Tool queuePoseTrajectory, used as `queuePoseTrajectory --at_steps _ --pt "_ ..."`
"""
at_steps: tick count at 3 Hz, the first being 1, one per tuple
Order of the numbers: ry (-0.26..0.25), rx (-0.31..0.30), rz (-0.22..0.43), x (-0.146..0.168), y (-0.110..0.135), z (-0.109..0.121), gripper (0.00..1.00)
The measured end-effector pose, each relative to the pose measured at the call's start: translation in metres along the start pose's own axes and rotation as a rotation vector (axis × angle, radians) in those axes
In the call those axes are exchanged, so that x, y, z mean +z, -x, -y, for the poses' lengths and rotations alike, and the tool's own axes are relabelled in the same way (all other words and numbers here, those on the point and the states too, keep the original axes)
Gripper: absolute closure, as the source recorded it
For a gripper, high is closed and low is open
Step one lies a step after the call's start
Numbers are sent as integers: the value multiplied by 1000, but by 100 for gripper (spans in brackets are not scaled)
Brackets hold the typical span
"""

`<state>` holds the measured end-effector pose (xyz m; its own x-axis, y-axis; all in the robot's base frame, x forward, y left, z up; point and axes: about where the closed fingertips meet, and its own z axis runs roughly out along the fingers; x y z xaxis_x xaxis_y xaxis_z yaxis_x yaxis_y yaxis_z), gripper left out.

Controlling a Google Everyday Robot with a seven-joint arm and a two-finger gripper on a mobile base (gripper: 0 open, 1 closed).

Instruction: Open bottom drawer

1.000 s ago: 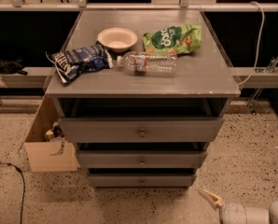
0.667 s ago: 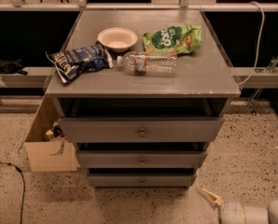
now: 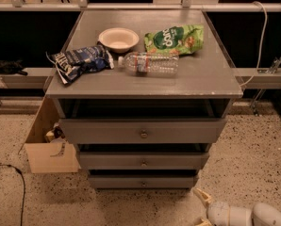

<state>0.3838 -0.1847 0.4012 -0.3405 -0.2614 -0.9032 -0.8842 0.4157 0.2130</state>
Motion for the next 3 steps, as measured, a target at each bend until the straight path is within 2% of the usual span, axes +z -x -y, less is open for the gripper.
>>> queuePoseTrajectory --at_steps 1,2,3 --pt "-129 12 -29 10 -27 35 0" --pt "-239 7 -92 15 -54 71 0" --pt "-241 7 -93 15 -54 71 0"
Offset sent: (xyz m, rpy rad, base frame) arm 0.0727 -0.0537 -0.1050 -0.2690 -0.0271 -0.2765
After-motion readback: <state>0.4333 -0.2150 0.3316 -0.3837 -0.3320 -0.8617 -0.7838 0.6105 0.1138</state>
